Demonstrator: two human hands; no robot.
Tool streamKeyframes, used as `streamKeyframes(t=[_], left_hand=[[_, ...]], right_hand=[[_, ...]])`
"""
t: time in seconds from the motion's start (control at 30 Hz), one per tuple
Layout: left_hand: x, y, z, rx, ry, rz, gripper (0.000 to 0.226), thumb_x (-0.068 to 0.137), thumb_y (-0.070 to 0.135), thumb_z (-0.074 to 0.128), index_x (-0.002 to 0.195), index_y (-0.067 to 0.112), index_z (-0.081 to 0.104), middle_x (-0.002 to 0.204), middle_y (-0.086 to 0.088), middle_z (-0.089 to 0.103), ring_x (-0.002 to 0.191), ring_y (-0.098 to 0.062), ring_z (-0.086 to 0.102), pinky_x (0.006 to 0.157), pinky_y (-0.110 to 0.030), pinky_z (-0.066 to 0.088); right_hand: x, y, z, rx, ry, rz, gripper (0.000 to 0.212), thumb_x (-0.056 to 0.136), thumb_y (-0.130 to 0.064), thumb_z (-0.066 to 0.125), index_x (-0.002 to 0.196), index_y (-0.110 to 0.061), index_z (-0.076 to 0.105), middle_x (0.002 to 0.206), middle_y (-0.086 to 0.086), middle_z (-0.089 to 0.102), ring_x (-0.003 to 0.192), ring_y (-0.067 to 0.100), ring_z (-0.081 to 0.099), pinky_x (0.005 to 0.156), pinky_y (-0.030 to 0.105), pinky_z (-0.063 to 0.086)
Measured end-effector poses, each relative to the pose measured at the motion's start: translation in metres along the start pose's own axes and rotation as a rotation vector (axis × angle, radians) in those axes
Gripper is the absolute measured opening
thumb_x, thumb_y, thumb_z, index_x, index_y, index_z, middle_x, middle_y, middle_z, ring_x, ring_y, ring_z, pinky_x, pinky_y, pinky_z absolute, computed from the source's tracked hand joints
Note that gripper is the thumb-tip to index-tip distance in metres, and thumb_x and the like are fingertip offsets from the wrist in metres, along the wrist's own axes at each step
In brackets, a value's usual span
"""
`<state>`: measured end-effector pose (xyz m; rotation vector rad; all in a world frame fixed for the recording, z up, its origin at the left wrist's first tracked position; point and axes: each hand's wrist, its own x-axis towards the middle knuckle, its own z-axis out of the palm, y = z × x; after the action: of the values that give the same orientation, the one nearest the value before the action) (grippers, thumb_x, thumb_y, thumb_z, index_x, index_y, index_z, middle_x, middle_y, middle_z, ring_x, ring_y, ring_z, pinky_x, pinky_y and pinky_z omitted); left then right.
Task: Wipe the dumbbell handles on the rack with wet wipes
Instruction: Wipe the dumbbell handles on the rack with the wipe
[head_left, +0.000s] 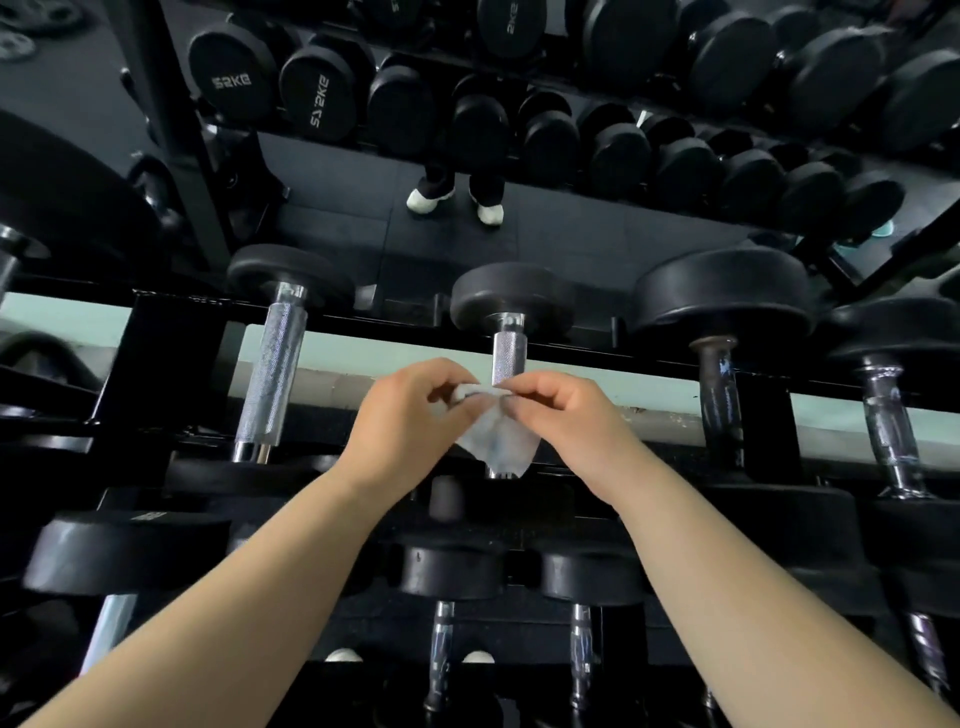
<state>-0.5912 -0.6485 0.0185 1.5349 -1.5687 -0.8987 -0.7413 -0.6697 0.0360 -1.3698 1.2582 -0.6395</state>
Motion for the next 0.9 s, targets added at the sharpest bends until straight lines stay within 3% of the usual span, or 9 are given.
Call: streamKeyframes(t=[0.1, 0.2, 0.27, 0.37, 0.47, 0.6, 0.7, 0.8, 0.9], left_hand=[[0.007, -0.008, -0.012, 0.041, 0.188, -0.112, 0.013, 0.083, 0.021, 0.064, 0.073, 0.022, 0.056, 0.058, 0.011, 0.05, 0.054, -0.004, 0.044, 0.053, -0.01, 0.035], [0.017, -0.016, -0.019, 0.028, 0.338, -0.221, 0.009, 0.086, 0.023, 0.06, 0.082, 0.017, 0.056, 0.061, 0.01, 0.049, 0.056, -0.004, 0.043, 0.05, -0.01, 0.034], [0.028, -0.018, -0.01, 0.06, 0.265, -0.227, 0.007, 0.087, 0.023, 0.059, 0.085, 0.017, 0.055, 0.066, 0.013, 0.048, 0.059, -0.002, 0.044, 0.051, -0.012, 0.033], [0.041, -0.016, 0.014, 0.045, 0.104, -0.216, 0.009, 0.086, 0.023, 0.06, 0.083, 0.019, 0.053, 0.067, 0.014, 0.047, 0.062, -0.004, 0.044, 0.054, -0.013, 0.032], [0.046, -0.011, 0.032, -0.028, -0.059, -0.23, 0.012, 0.086, 0.027, 0.059, 0.079, 0.019, 0.054, 0.065, 0.011, 0.049, 0.063, -0.007, 0.046, 0.051, -0.007, 0.033], [0.041, -0.015, 0.037, -0.312, -0.039, -0.36, 0.037, 0.095, 0.032, 0.042, 0.063, 0.02, 0.056, 0.062, 0.005, 0.055, 0.059, -0.005, 0.052, 0.061, -0.008, 0.042], [0.033, -0.02, 0.044, -0.33, -0.026, -0.42, 0.02, 0.087, 0.02, 0.059, 0.068, 0.02, 0.053, 0.064, 0.005, 0.055, 0.052, 0.001, 0.05, 0.052, -0.005, 0.04], [0.026, -0.027, 0.045, -0.49, -0.03, -0.483, 0.02, 0.08, 0.009, 0.067, 0.076, 0.021, 0.051, 0.07, 0.006, 0.055, 0.058, -0.005, 0.05, 0.059, -0.014, 0.043], [0.021, -0.027, 0.043, -0.452, -0.084, -0.451, 0.022, 0.078, 0.005, 0.067, 0.07, 0.022, 0.056, 0.063, 0.007, 0.055, 0.059, -0.008, 0.05, 0.066, -0.02, 0.045]], right_hand=[[-0.007, 0.009, -0.005, 0.018, 0.194, 0.014, 0.017, 0.088, -0.015, 0.054, 0.092, -0.03, 0.06, 0.09, -0.019, 0.06, 0.083, -0.005, 0.057, 0.072, 0.001, 0.044], [-0.019, 0.029, -0.004, -0.111, 0.316, 0.065, 0.016, 0.09, -0.019, 0.05, 0.104, -0.022, 0.058, 0.088, -0.022, 0.054, 0.082, -0.01, 0.049, 0.065, -0.007, 0.037], [-0.024, 0.042, 0.005, -0.137, 0.33, 0.093, 0.014, 0.091, -0.018, 0.049, 0.103, -0.02, 0.056, 0.086, -0.023, 0.05, 0.081, -0.009, 0.047, 0.064, -0.008, 0.034], [-0.025, 0.051, 0.017, 0.011, 0.424, 0.115, 0.017, 0.094, -0.015, 0.044, 0.087, -0.019, 0.059, 0.081, -0.014, 0.057, 0.079, 0.002, 0.052, 0.064, -0.003, 0.038], [-0.024, 0.053, 0.019, 0.034, 0.458, 0.088, 0.022, 0.094, -0.014, 0.041, 0.085, -0.02, 0.061, 0.081, -0.013, 0.059, 0.073, -0.007, 0.054, 0.066, -0.001, 0.039], [-0.024, 0.056, 0.019, 0.011, 0.495, 0.046, 0.026, 0.093, -0.008, 0.041, 0.081, -0.017, 0.062, 0.08, -0.013, 0.06, 0.07, -0.018, 0.052, 0.066, -0.001, 0.037], [-0.024, 0.057, 0.02, 0.023, 0.512, 0.028, 0.03, 0.092, -0.005, 0.041, 0.075, -0.02, 0.061, 0.078, -0.012, 0.06, 0.07, -0.016, 0.052, 0.065, 0.0, 0.037], [-0.024, 0.059, 0.02, 0.063, 0.497, 0.039, 0.033, 0.091, -0.004, 0.041, 0.071, -0.021, 0.061, 0.076, -0.007, 0.061, 0.069, -0.01, 0.054, 0.065, 0.002, 0.039], [-0.023, 0.06, 0.02, 0.092, 0.493, 0.027, 0.035, 0.089, -0.001, 0.041, 0.069, -0.021, 0.061, 0.072, -0.005, 0.061, 0.066, -0.006, 0.054, 0.063, 0.005, 0.04]])
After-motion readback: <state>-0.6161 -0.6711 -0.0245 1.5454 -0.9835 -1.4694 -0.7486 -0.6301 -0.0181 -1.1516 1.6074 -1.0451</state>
